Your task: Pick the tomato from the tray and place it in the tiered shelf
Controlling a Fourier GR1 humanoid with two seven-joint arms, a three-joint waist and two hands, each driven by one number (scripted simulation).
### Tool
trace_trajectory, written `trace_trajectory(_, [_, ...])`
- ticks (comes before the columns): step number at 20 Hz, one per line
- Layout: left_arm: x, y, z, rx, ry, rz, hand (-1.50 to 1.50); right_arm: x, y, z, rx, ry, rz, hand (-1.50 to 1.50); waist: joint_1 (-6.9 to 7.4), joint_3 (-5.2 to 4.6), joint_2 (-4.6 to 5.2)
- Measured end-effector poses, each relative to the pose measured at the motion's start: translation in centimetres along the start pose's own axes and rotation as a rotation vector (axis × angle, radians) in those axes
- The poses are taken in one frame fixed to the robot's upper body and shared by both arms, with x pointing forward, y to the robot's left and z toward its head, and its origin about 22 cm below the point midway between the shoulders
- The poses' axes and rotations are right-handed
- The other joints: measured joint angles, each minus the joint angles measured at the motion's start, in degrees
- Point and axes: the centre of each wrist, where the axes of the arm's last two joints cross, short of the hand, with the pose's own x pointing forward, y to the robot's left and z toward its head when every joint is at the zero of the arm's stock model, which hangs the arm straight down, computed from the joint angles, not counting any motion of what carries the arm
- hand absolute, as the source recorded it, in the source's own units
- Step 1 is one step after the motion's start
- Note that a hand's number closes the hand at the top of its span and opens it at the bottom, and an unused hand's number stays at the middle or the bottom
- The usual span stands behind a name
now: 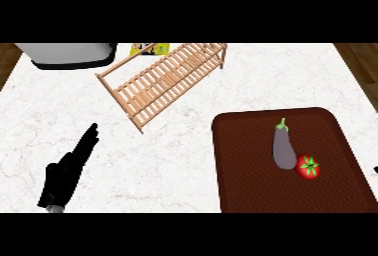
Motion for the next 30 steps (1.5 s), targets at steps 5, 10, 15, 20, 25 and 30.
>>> trace_trajectory(5, [-0.3, -0.5, -1.4, -0.037, 0.025, 0.013, 0.0, 0.1, -0.7, 2.8, 0.07, -0.057, -0.003, -1.5, 2.2, 0.1, -0.31])
trace_trajectory(10, [-0.5, -0.8, -1.3, -0.066, 0.033, 0.011, 0.0, 4.2, -0.9, 4.8, 0.206, -0.027, 0.076, -1.5, 3.19, 0.05, -0.42])
trace_trajectory(15, [-0.2, -1.7, -1.8, -0.082, 0.019, 0.011, 0.0, 7.5, -0.7, 5.1, 0.291, 0.076, 0.382, -1.5, 4.63, -0.13, 0.0])
trace_trajectory(20, [0.1, -2.1, -2.0, -0.108, 0.015, 0.004, 0.0, 10.1, 0.2, 5.1, 0.242, 0.175, 0.737, -1.5, 6.16, -0.16, 0.26])
trace_trajectory(25, [0.5, -3.0, -2.6, -0.113, 0.012, 0.002, 0.0, 12.0, 4.6, 4.9, 0.217, 0.227, 0.9, -1.5, 6.43, 0.0, 0.18])
trace_trajectory(30, [-0.2, -2.3, -2.9, -0.104, 0.018, 0.008, 0.0, 13.1, 9.6, 4.7, 0.288, 0.224, 0.905, -1.5, 5.87, 0.07, -0.02])
